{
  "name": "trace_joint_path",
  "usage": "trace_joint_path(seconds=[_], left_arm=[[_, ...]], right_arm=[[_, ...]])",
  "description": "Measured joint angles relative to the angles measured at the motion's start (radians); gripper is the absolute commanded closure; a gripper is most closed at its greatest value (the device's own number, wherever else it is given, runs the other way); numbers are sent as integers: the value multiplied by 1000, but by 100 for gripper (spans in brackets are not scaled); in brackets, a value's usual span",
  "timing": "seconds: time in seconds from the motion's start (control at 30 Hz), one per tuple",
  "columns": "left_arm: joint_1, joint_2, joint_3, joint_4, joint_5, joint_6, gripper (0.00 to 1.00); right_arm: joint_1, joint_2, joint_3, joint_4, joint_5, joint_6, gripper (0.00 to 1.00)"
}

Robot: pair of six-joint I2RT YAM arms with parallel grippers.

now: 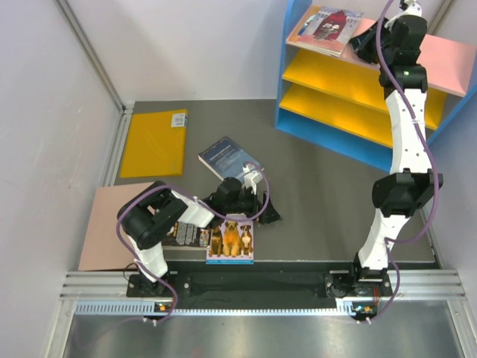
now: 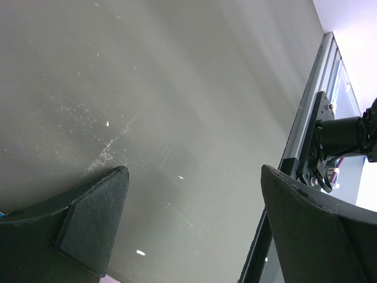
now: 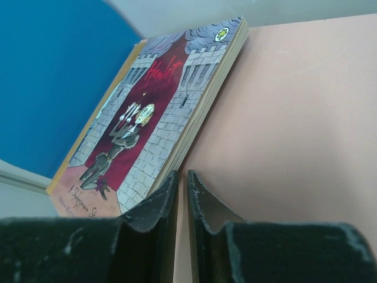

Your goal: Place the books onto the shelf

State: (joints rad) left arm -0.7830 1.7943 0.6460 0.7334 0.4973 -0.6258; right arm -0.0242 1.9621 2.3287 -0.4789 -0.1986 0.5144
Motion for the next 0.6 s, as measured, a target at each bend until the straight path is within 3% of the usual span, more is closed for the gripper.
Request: trace_joint_path(seconds=[0.6], left_arm=[[0, 0, 0, 0, 0, 0, 1]], right_arm=[[16, 45, 44, 37, 20, 14, 87]])
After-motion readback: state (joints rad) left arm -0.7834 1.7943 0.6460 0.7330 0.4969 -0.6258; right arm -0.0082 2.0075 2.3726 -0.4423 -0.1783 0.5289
